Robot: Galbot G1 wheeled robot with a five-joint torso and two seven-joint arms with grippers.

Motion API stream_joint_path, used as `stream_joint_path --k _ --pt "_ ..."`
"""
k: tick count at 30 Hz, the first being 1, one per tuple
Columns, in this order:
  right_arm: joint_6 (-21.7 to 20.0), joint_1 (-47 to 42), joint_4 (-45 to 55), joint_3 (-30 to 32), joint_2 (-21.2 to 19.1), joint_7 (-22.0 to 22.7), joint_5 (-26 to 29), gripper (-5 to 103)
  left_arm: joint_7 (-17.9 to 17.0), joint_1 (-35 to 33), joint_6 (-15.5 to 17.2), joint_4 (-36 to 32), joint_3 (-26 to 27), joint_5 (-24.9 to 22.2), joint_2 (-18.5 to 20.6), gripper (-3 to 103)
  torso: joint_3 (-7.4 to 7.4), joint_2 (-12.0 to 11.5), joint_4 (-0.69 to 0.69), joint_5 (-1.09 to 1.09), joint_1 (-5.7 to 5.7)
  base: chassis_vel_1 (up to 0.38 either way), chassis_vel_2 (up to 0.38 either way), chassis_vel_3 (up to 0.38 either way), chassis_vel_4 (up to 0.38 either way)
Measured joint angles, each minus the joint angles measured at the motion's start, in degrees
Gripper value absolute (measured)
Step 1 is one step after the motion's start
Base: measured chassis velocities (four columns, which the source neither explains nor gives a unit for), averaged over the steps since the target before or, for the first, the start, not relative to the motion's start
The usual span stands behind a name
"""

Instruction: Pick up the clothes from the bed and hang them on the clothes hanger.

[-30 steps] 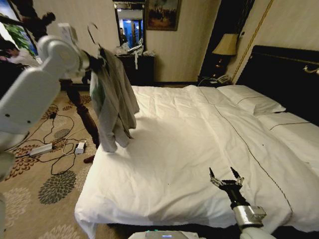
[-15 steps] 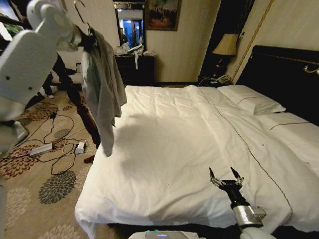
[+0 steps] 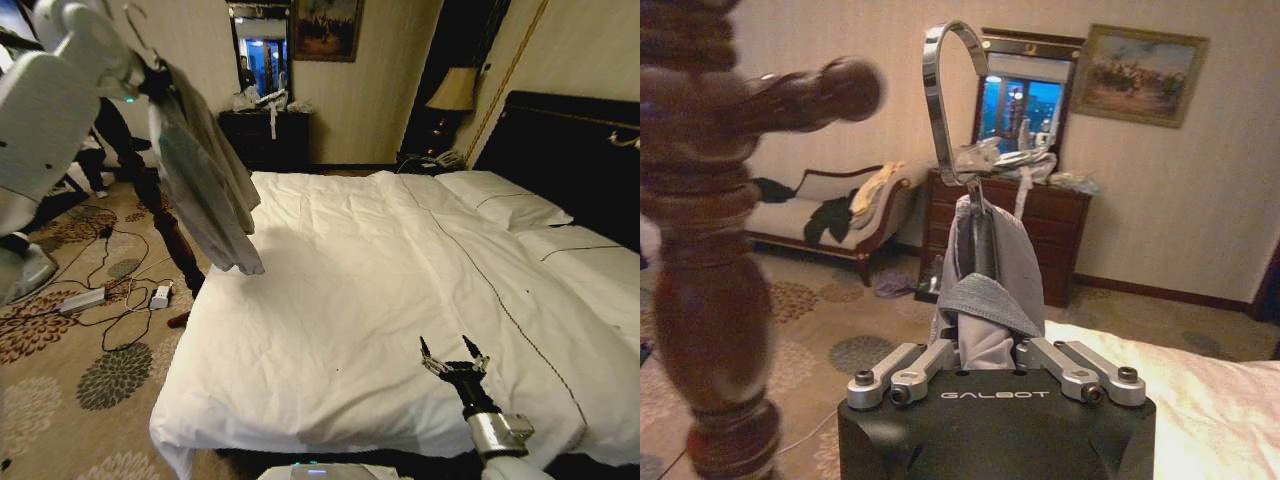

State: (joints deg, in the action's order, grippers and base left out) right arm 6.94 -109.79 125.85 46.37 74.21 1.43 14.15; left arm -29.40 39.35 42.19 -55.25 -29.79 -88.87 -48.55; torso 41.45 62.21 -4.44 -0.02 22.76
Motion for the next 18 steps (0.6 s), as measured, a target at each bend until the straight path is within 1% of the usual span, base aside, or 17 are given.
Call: stream_joint_path --k 5,8,9,11,15,18 --pt "0.0 0.0 0.0 0.0 0.0 0.0 0.0 100 -0.1 -0.4 0.0 0.2 1.0 0.1 1.1 16 0.00 0.0 -0.05 0.03 0.01 0.000 0.000 0.000 0.000" --pt "0.0 0.0 0.0 0.0 0.0 0.0 0.0 100 0.1 -0.2 0.0 0.5 1.0 0.0 1.8 16 0.00 0.0 -0.03 0.03 0.00 0.000 0.000 0.000 0.000" --pt "0.0 0.0 0.0 0.0 0.0 0.0 0.0 100 1.1 0.0 0.0 0.6 1.0 0.0 2.5 16 0.00 0.0 0.00 0.01 0.00 0.000 0.000 0.000 0.000" --pt "0.0 0.0 0.0 0.0 0.0 0.0 0.0 100 1.8 0.0 0.0 0.2 1.2 -0.1 3.2 16 0.00 0.0 0.00 0.00 0.01 0.000 0.000 0.000 0.000" --pt "0.0 0.0 0.0 0.0 0.0 0.0 0.0 100 1.8 0.1 -0.1 0.2 1.4 -0.3 3.9 16 -0.01 0.0 -0.04 0.03 0.00 0.000 0.000 0.000 0.000" --pt "0.0 0.0 0.0 0.0 0.0 0.0 0.0 100 2.2 0.1 -0.1 1.0 1.4 -0.3 4.0 16 0.00 0.0 -0.02 0.01 0.00 0.000 0.000 0.000 0.000"
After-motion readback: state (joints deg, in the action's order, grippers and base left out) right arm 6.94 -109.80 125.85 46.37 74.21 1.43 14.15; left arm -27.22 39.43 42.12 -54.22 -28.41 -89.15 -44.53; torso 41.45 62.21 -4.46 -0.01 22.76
